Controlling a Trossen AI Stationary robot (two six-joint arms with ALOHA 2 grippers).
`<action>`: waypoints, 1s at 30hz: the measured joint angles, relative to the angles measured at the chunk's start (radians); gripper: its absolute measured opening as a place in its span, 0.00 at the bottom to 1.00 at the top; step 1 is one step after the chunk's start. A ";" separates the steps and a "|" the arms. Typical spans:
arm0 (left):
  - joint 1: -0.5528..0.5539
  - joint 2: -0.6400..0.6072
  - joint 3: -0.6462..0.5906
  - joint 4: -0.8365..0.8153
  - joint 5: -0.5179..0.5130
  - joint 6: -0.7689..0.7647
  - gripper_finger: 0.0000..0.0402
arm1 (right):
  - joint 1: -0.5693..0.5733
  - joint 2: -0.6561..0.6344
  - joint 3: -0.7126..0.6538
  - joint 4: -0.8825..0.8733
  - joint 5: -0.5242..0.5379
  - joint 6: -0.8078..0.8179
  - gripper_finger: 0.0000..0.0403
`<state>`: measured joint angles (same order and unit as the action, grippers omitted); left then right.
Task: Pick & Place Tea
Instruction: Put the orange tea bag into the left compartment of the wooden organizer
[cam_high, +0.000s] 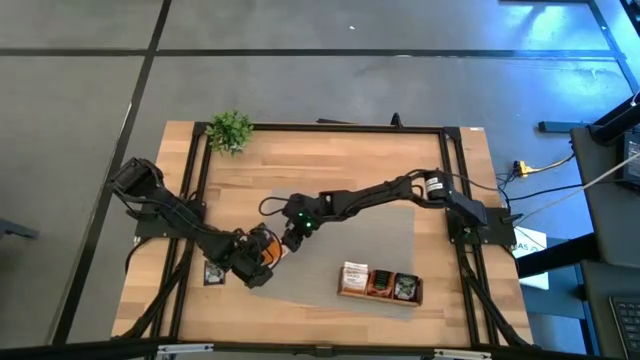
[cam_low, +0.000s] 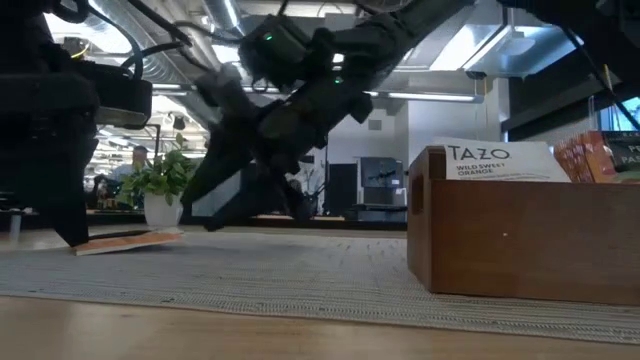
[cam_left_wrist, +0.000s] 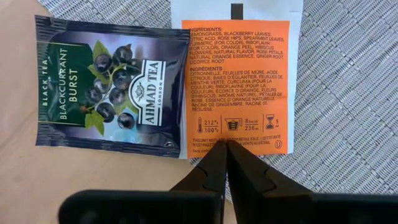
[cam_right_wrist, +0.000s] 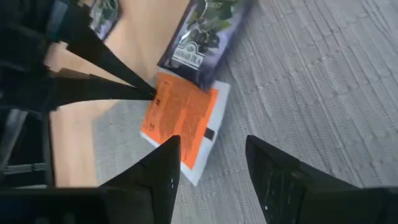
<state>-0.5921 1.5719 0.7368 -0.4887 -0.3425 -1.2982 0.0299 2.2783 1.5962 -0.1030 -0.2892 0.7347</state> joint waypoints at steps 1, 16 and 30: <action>0.000 0.000 0.000 0.000 0.001 0.000 0.03 | 0.000 0.010 0.018 -0.023 0.000 -0.008 0.45; -0.001 0.047 0.004 0.049 -0.024 -0.005 0.03 | 0.000 0.045 0.083 -0.067 -0.019 -0.003 0.45; -0.001 0.058 0.002 0.076 -0.035 -0.008 0.03 | 0.001 0.075 0.083 -0.059 -0.105 0.047 0.45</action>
<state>-0.5926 1.6302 0.7391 -0.4130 -0.3774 -1.3060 0.0307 2.3530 1.6788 -0.1624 -0.3940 0.7820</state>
